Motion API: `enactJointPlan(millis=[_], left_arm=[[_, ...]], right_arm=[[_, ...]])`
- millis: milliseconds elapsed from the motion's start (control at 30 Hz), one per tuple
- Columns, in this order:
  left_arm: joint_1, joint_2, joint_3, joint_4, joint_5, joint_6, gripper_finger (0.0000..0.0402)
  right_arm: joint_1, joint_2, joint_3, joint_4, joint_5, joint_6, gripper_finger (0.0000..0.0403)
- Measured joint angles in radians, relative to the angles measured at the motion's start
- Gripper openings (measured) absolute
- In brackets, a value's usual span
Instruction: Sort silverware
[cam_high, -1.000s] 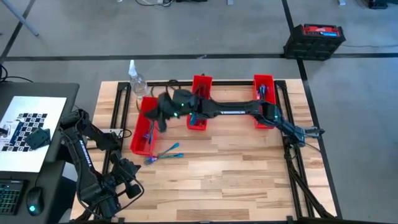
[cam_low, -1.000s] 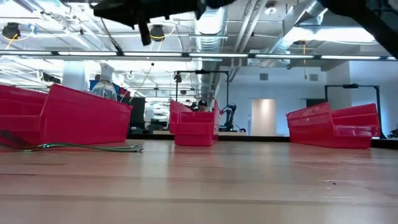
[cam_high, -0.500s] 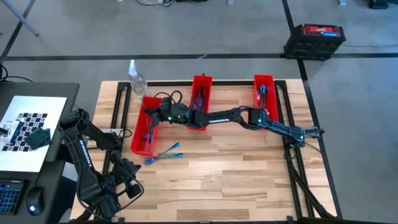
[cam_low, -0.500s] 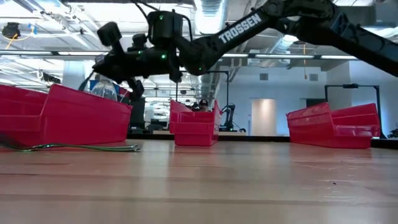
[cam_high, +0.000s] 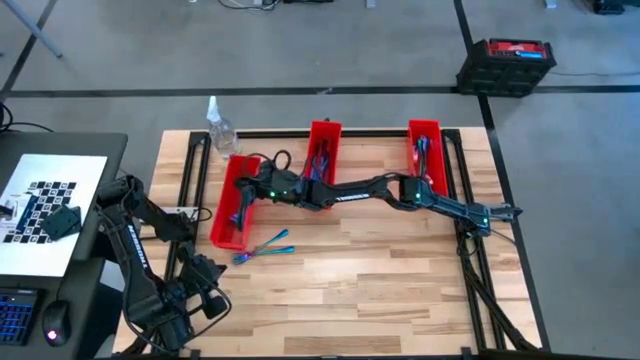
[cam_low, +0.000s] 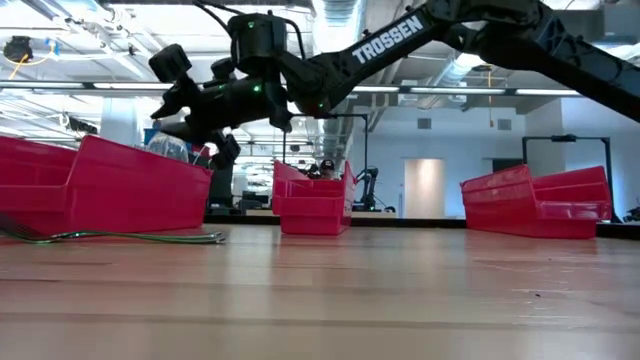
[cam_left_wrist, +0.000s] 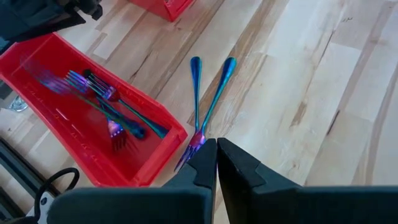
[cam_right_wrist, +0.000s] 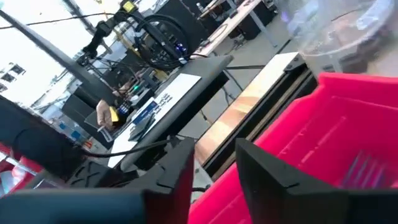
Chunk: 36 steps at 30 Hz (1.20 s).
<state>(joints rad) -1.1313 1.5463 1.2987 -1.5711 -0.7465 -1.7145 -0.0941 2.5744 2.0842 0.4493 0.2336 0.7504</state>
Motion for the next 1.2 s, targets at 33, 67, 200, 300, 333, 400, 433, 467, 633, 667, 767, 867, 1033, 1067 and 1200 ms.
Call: enactJointPlan(millis=[33,67,200,300,333,400,433,467,633,667,767,867,1033,1067,1200], left_arm=[[0.000,0.000,0.000,0.000,0.000,0.000,0.0000],[0.000,0.000,0.000,0.000,0.000,0.000,0.0000],[0.000,0.000,0.000,0.001,0.001,0.000,0.0000],[0.000,0.000,0.000,0.003,0.001,0.000,0.0000],[0.000,0.000,0.000,0.006,0.001,0.004,0.0000],[0.000,0.000,0.000,0.008,0.001,0.012,0.0000],[0.000,0.000,0.000,0.008,0.001,0.012,0.0000],[0.000,0.000,0.000,0.008,0.001,0.012,0.0000],[0.000,0.000,0.000,0.008,0.001,0.013,0.0000],[0.000,0.000,0.000,0.009,0.002,0.013,0.0000],[0.000,0.000,0.000,0.010,0.001,0.013,0.0000],[0.000,0.000,0.000,0.015,0.002,0.013,0.0000],[0.000,0.000,0.000,0.028,0.002,0.008,0.0000],[0.000,0.000,0.000,0.032,0.003,0.008,0.0000],[0.000,0.000,0.000,0.048,0.003,0.019,0.0000]], right_arm=[[0.002,-0.002,0.000,0.004,-0.013,-0.018,0.0119],[0.003,-0.008,0.000,0.004,-0.042,-0.047,0.0128],[0.006,-0.069,0.000,-0.076,-0.306,-0.244,0.0161],[0.024,-0.152,0.002,-0.301,-0.501,-0.453,0.0176],[0.037,-0.178,0.002,-0.404,-0.521,-0.529,0.0178],[0.070,-0.215,0.003,-0.597,-0.528,-0.705,0.0179],[0.086,-0.228,0.002,-0.690,-0.526,-0.788,0.0179],[0.103,-0.233,0.002,-0.764,-0.520,-0.859,0.0178],[0.165,-0.211,0.001,-0.920,-0.487,-1.021,0.0166],[0.174,-0.199,0.002,-0.914,-0.474,-1.028,0.0163],[0.197,-0.144,0.001,-0.865,-0.391,-1.030,0.0154],[0.205,-0.102,-0.001,-0.807,-0.362,-1.029,0.0147],[0.199,-0.064,0.002,-0.796,-0.291,-1.016,0.0138],[0.195,-0.056,0.002,-0.792,-0.288,-1.013,0.0137],[0.186,-0.033,0.000,-0.806,-0.284,-0.988,0.0137]])
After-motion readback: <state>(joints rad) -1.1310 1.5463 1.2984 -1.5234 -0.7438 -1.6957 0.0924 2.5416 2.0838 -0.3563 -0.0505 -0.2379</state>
